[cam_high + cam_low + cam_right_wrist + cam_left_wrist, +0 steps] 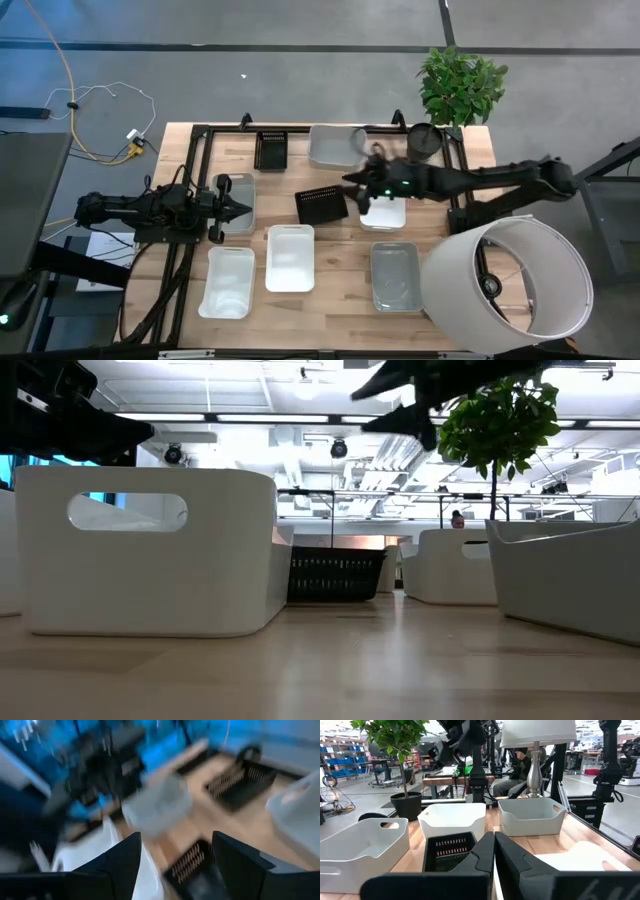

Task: Stack baskets by color
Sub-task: Stack the top black bin on top of the black bin

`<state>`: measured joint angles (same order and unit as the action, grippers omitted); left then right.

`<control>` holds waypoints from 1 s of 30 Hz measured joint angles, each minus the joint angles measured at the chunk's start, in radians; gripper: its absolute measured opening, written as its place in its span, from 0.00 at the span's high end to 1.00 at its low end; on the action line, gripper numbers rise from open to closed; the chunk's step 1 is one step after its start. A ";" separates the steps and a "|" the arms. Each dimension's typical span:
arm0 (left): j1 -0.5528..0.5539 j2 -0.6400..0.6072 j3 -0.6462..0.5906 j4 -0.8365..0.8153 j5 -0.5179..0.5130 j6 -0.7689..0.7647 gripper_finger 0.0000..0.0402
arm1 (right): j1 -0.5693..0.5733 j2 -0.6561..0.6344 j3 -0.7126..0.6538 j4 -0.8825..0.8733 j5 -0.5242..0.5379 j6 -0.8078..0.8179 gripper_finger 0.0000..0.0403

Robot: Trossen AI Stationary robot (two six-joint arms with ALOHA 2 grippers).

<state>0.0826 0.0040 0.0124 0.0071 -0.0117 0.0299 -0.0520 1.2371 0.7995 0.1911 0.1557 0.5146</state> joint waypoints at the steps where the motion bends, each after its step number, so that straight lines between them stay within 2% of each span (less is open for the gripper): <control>1: 0.000 0.000 0.000 0.000 0.000 0.000 0.99 | 0.005 -0.023 -0.029 0.037 0.019 -0.014 0.42; 8: 0.002 0.000 0.000 0.063 -0.012 0.009 0.99 | 0.021 -0.100 -0.128 0.061 0.015 -0.090 0.42; 14: 0.002 0.000 0.000 0.091 -0.014 -0.144 0.99 | 0.020 -0.100 -0.128 0.064 -0.037 -0.154 0.44; 17: 0.002 0.000 0.000 0.101 -0.026 -0.178 0.99 | 0.020 -0.100 -0.128 0.054 -0.096 -0.201 0.54; 22: 0.002 0.000 0.000 0.118 -0.029 -0.185 0.99 | 0.020 -0.100 -0.128 -0.009 -0.154 -0.269 0.92; 23: 0.002 0.000 0.000 0.118 -0.030 -0.186 0.99 | 0.020 -0.100 -0.128 -0.011 -0.171 -0.282 0.96; 26: 0.002 0.000 0.000 0.119 -0.030 -0.188 0.99 | 0.020 -0.100 -0.128 -0.024 -0.191 -0.284 0.94; 30: 0.002 0.000 0.000 0.120 -0.030 -0.210 0.99 | 0.020 -0.100 -0.128 -0.066 -0.217 -0.306 0.99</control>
<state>0.0846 0.0040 0.0127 0.1268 -0.0414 -0.1804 -0.0319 1.1370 0.6712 0.1253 -0.0612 0.2082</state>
